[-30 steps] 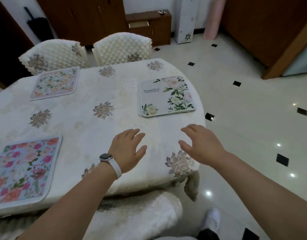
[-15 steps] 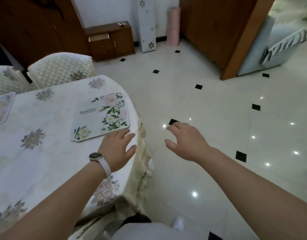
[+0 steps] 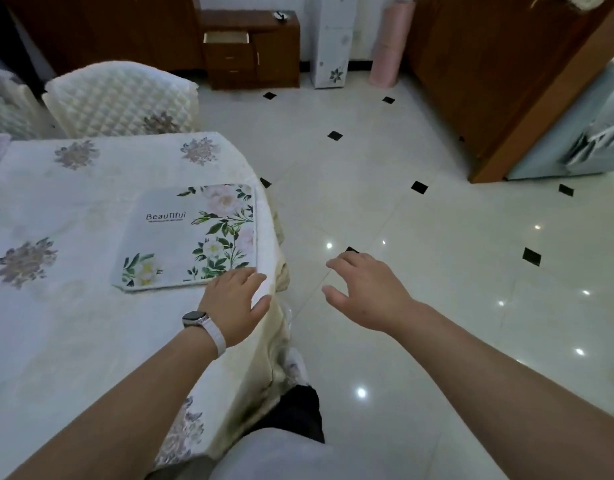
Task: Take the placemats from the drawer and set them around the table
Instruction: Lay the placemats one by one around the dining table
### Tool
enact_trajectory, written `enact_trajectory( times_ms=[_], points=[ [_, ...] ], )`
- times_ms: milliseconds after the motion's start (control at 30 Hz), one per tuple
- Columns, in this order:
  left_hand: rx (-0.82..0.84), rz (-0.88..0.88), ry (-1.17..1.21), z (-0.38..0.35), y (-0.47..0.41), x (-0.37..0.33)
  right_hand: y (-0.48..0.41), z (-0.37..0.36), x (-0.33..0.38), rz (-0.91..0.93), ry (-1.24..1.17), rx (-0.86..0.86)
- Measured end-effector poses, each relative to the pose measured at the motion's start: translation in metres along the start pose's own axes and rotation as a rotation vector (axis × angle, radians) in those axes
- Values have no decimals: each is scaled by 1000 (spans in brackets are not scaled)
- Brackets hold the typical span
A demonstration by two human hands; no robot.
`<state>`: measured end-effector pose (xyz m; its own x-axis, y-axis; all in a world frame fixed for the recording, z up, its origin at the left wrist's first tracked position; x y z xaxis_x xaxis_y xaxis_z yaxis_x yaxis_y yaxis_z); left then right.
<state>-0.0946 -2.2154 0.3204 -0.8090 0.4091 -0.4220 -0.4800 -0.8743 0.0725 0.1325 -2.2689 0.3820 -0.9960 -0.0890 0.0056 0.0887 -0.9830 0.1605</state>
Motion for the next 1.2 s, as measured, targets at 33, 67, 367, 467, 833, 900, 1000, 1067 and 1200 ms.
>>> enact_trajectory(
  times_ms=[33,67,367,467,833,900,1000,1067,1200],
  points=[
    [-7,25,18,-4,-11,9,-16,-1,-1,16,10,12],
    [-15,55,38,-8,-24,19,-34,-2,-2,33,17,26],
    [-74,273,181,-10,-120,103,-198,8,13,252,117,107],
    [-89,313,203,3,-135,123,-239,11,22,296,119,90],
    [-233,648,276,19,-117,156,-328,13,85,608,134,66],
    [-256,710,255,18,-111,157,-342,8,95,675,128,65],
    [-303,848,238,18,-99,157,-363,1,110,784,127,80],
    [-329,958,243,19,-94,152,-380,-3,116,831,121,112],
    [-433,1155,218,19,-89,132,-419,-6,118,902,110,152]
  ],
)
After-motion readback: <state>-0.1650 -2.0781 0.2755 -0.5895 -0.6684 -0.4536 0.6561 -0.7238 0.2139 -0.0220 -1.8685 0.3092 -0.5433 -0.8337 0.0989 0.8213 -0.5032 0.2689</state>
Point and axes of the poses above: each hand's wrist, its own y-axis away from the middle knuckle, its own z-axis out of the back of the hand, x = y × z, the point moved 4 cm from there along -y, towards the middle knuckle, and after that the axes turned 14 degrees about y, right-handed, at the moved point
